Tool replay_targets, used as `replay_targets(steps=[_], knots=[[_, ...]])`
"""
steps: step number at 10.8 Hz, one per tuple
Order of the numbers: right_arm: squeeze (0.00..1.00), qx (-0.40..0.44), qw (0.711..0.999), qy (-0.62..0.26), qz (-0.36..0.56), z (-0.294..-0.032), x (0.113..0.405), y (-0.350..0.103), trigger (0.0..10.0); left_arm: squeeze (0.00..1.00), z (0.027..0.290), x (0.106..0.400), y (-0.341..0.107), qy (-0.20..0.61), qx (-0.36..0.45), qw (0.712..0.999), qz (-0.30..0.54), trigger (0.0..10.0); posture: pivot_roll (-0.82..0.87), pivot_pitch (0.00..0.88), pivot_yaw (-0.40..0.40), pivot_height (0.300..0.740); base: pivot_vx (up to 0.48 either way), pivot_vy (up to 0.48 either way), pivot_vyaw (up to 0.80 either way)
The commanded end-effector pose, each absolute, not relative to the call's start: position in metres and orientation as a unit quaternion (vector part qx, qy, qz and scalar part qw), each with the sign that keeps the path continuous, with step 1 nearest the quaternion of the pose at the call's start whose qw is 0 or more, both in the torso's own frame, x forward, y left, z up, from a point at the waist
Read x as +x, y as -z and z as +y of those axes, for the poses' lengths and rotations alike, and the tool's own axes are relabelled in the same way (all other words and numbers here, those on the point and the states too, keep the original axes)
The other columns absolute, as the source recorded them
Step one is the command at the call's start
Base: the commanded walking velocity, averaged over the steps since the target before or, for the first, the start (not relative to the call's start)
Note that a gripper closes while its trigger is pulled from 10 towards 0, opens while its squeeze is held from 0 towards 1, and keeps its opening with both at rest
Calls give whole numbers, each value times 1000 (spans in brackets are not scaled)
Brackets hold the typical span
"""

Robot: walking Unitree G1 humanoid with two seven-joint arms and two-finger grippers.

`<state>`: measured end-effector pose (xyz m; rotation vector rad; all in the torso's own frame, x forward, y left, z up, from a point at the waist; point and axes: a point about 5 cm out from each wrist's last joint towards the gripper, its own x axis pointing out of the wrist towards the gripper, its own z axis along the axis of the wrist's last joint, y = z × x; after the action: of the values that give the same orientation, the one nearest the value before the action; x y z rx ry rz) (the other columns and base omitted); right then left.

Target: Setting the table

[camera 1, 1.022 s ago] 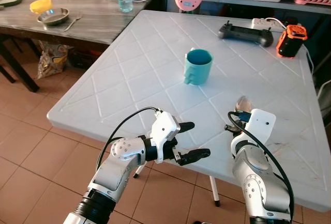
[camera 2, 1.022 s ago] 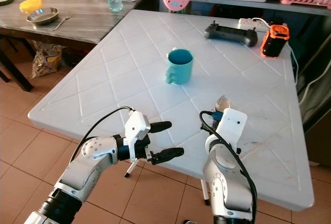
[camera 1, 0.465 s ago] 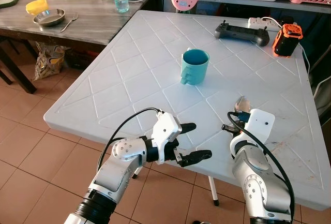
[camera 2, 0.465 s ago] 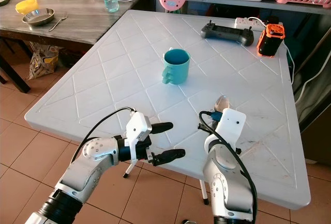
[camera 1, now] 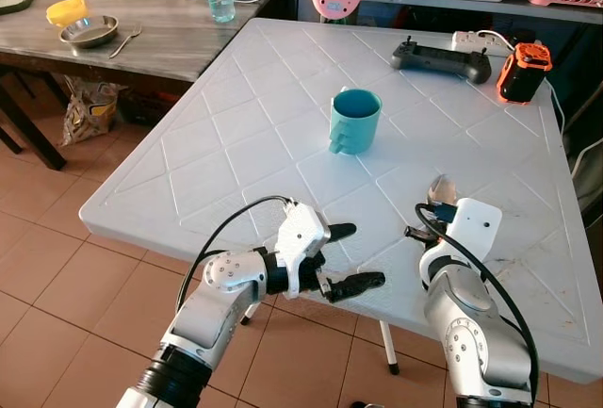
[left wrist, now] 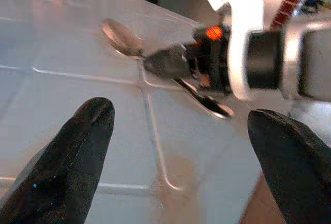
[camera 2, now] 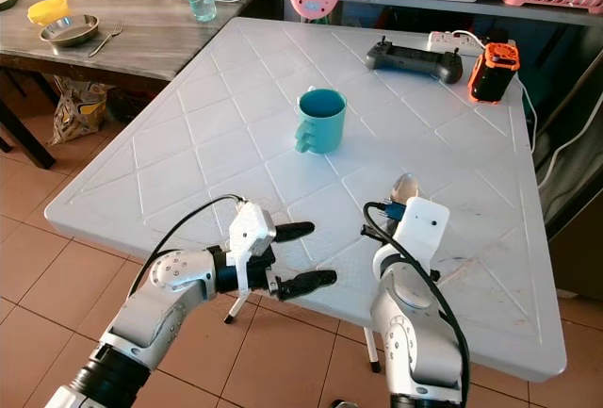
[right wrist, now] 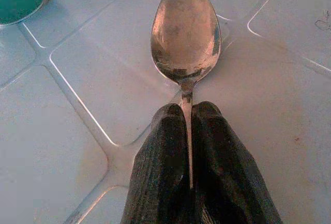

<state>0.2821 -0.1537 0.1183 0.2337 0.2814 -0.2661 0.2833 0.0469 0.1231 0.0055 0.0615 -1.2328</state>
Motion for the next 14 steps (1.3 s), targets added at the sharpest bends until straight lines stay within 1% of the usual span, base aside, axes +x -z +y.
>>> replay_targets(steps=[1,3,5,6,7,8,9,10,11,12,14], knots=[[0,133,974,96,155,-134,277,-111,0,0,49,289,-129,568,2,823,18,10000,-57,142,61,740,0,0,0],[0,105,984,101,107,-144,277,-122,0,0,54,300,-137,534,-12,845,-2,10000,-53,130,54,740,0,0,0],[0,75,990,105,49,-154,275,-137,0,0,60,310,-140,486,-9,874,-21,10000,-54,112,49,740,0,0,0],[0,65,991,113,33,-158,274,-140,0,0,61,312,-140,478,-11,878,-24,10000,-53,110,48,740,0,0,0],[0,31,991,128,-11,-167,268,-150,0,0,63,317,-143,453,-14,890,-39,10000,-52,101,44,740,0,0,0],[0,18,991,128,-31,-169,266,-154,0,0,65,320,-145,437,-16,898,-46,10000,-52,95,43,740,0,0,0],[0,-8,990,134,-53,-173,264,-161,0,0,68,326,-148,407,-13,911,-59,10000,-53,89,42,740,0,0,0],[0,-38,986,148,-71,-180,261,-167,0,0,77,337,-153,344,0,936,-76,10000,-54,79,39,740,0,0,0],[0,-35,986,148,-74,-181,260,-168,0,0,79,340,-153,328,0,942,-72,10000,-55,78,40,740,0,0,0],[0,-36,983,155,-88,-184,258,-172,10000,0,84,346,-154,299,-1,951,-72,10000,-57,72,43,740,0,0,0],[0,-37,982,162,-96,-185,257,-174,10000,0,84,349,-154,287,-4,955,-72,10000,-58,71,44,740,0,0,0]])
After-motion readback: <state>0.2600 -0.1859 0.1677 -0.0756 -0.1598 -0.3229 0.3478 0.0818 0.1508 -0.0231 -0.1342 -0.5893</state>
